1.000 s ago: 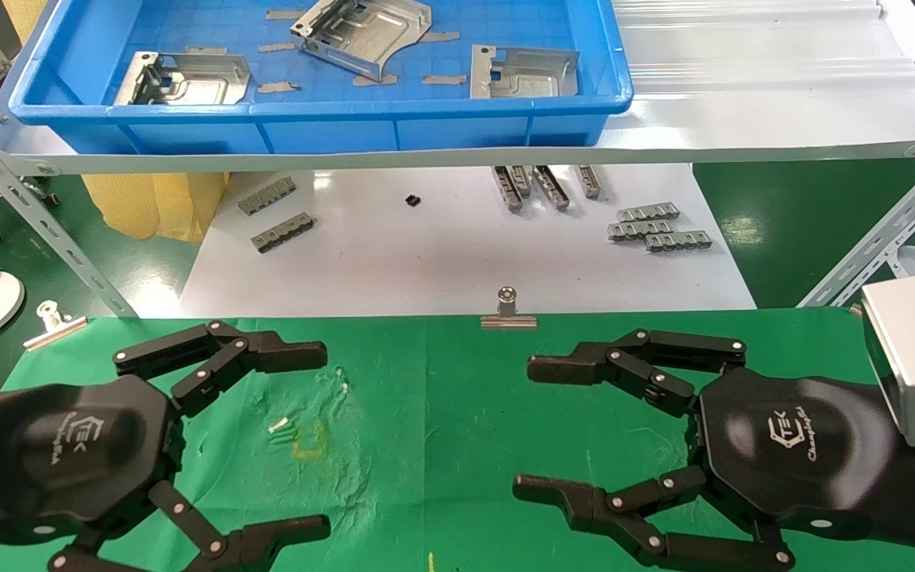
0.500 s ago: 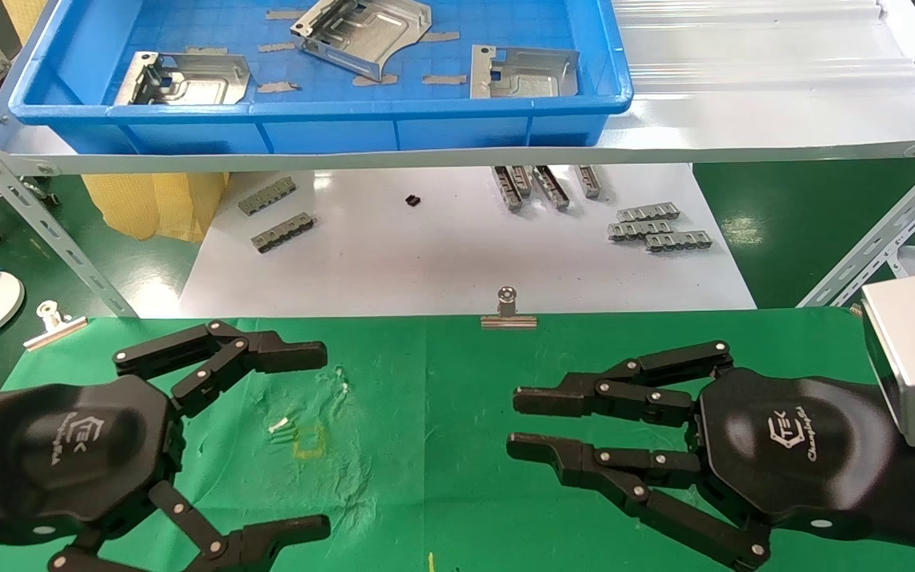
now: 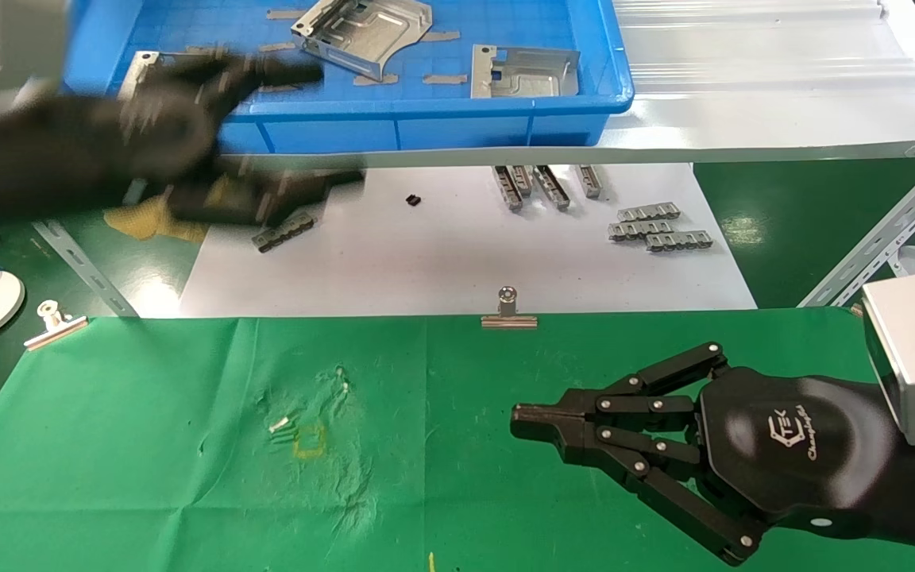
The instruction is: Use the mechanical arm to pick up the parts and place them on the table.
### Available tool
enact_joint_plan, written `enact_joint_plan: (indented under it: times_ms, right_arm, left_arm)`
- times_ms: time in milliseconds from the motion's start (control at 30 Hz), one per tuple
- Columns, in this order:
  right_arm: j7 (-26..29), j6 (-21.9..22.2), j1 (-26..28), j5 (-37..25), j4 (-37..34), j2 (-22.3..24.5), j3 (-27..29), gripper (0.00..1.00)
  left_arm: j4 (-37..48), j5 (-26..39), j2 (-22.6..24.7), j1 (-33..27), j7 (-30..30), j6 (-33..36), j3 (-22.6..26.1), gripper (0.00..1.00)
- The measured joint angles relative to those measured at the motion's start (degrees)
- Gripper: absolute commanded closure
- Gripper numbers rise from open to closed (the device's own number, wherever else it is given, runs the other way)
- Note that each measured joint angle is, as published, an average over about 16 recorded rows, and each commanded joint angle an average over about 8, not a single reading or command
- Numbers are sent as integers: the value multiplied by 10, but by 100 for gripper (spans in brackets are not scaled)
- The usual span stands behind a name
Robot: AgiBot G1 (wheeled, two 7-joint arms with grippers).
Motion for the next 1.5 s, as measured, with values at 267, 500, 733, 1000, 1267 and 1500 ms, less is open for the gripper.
enact_joint_plan:
  times_ms: [267,500,733,1000,1267,1500]
  right_arm:
    - [0,0,0,0,0,0,0,100]
    - [0,0,0,0,0,0,0,100]
    - [0,0,0,0,0,0,0,100]
    - [0,0,0,0,0,0,0,100]
    - [0,0,0,0,0,0,0,82]
    - [0,0,0,0,0,0,0,1]
  left_arm:
    - [239,107,129,-149,50,-142,40,0]
    - [371,143,205,-211,73,-242,54,50]
    - [435,155,243,-234,71,-298,61,100]
    - [459,165,259,-241,54,-331,68,100]
    - [457,175,262,-240,39,-344,75,100]
    - [452,180,262,-237,31,-348,80,100]
